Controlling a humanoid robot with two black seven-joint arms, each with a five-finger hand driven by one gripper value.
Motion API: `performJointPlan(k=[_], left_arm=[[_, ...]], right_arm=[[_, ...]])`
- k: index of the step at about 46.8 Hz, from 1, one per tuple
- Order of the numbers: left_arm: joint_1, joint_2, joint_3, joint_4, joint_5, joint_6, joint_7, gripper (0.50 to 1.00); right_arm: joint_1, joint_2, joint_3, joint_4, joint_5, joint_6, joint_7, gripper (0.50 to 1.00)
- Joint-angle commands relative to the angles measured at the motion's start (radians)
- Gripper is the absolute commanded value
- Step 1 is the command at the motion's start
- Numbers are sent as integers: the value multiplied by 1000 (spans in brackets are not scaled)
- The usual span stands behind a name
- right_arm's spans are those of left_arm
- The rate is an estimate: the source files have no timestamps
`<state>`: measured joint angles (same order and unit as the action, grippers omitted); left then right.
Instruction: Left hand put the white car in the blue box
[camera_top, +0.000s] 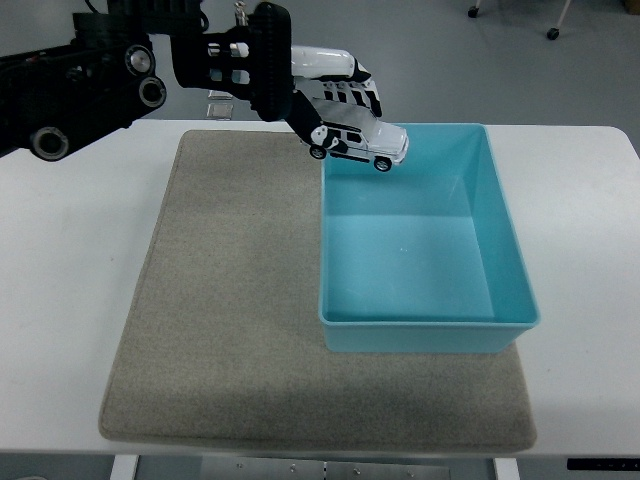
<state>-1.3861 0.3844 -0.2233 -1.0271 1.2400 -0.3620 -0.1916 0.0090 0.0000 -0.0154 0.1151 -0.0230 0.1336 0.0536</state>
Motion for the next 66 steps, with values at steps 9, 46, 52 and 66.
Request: performJointPlan(k=[9,46,52,66], left_arm=[[38,-130,55,68,2,21,29,500],[108,-137,41,79,-194,103,26,996],[116,-102,32,82,-352,101,26,996],[154,-35,-93,156,-663,83,32,999]], right_arm=[[0,0,0,0,0,0,0,936],[0,0,0,0,0,0,0,936],[0,0,0,0,0,0,0,936],[0,0,0,0,0,0,0,936]])
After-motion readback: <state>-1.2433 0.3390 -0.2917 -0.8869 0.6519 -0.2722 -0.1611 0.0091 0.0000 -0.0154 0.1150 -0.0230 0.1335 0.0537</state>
